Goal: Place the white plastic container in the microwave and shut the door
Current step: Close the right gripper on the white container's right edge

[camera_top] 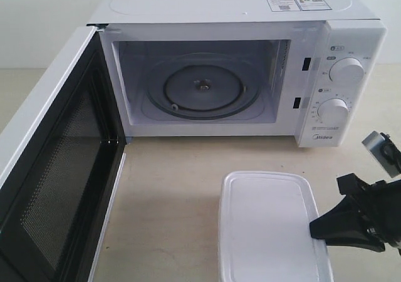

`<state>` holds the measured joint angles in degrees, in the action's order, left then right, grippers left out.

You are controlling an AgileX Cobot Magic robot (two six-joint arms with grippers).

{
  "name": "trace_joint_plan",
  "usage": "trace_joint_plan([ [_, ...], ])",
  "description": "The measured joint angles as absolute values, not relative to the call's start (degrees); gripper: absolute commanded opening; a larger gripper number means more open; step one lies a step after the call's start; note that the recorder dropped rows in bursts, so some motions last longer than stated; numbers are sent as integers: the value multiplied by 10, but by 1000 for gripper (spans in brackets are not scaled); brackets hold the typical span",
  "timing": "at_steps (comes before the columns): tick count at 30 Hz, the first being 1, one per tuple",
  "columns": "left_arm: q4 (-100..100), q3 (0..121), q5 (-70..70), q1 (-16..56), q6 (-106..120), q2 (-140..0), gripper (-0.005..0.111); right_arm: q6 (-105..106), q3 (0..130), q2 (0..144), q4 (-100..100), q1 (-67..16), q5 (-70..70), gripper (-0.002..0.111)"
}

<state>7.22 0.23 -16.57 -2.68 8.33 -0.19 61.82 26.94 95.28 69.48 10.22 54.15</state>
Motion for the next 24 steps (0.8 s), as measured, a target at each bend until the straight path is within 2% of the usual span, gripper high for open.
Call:
trace_joint_plan([
  [4, 72, 2, -166, -27, 83, -2, 4, 618, 269, 953, 695, 102, 543, 11],
  [8, 72, 2, -166, -27, 83, -2, 4, 619, 269, 953, 695, 102, 543, 0],
  [24, 72, 2, -166, -27, 83, -2, 4, 637, 256, 894, 748, 102, 562, 0],
])
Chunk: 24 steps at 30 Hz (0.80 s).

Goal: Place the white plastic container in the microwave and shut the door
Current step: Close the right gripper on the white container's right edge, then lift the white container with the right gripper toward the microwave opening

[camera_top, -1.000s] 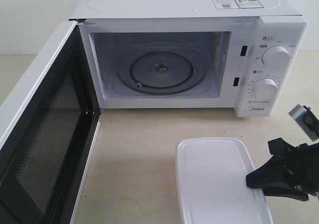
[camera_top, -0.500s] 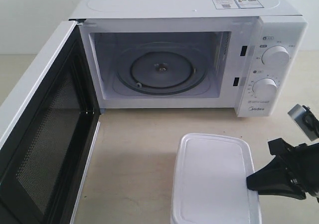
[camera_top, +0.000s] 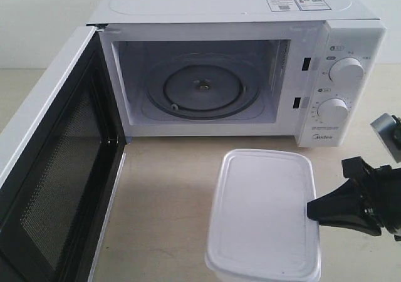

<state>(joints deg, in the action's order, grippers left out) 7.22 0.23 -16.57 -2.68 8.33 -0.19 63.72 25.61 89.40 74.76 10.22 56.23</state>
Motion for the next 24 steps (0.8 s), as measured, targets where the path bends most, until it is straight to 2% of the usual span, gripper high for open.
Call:
trace_joint_plan([
  [18, 72, 2, -166, -27, 83, -2, 4, 689, 185, 787, 877, 102, 572, 0],
  [24, 72, 2, -166, -27, 83, -2, 4, 690, 177, 756, 918, 52, 566, 0],
])
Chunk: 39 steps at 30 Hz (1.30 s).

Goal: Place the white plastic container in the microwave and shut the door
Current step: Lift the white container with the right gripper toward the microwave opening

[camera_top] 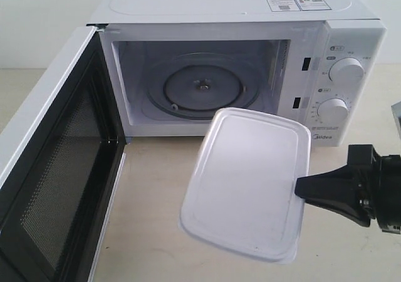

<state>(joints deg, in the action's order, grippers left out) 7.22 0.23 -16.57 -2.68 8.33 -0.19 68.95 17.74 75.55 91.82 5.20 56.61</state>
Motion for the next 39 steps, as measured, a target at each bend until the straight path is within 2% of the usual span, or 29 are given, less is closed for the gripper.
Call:
trace_joint_plan([
  [6, 72, 2, -166, -27, 83, -2, 4, 681, 177, 720, 981, -25, 504, 0],
  [12, 72, 2, -166, -27, 83, -2, 4, 666, 177, 694, 990, -60, 452, 0],
  [30, 72, 2, -166, -27, 83, -2, 4, 569, 180, 579, 944, -63, 360, 0],
  [39, 72, 2, -166, -27, 83, -2, 4, 514, 187, 504, 916, -63, 374, 0],
])
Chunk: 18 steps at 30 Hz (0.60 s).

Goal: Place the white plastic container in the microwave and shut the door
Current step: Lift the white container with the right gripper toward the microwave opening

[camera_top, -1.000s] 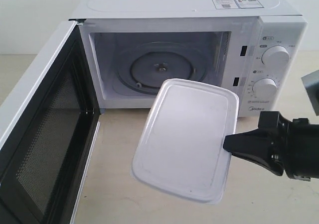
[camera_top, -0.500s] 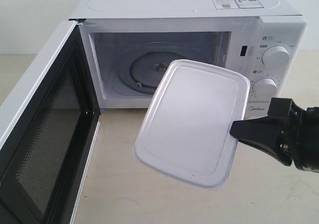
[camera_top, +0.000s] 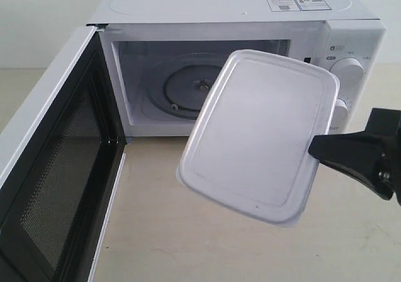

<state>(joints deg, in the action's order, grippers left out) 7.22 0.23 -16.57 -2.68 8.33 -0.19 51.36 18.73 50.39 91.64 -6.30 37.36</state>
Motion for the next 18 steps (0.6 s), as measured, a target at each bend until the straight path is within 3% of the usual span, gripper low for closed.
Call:
trace_joint_plan([
  [18, 72, 2, -166, -27, 83, -2, 4, 273, 250, 504, 689, -68, 336, 0],
])
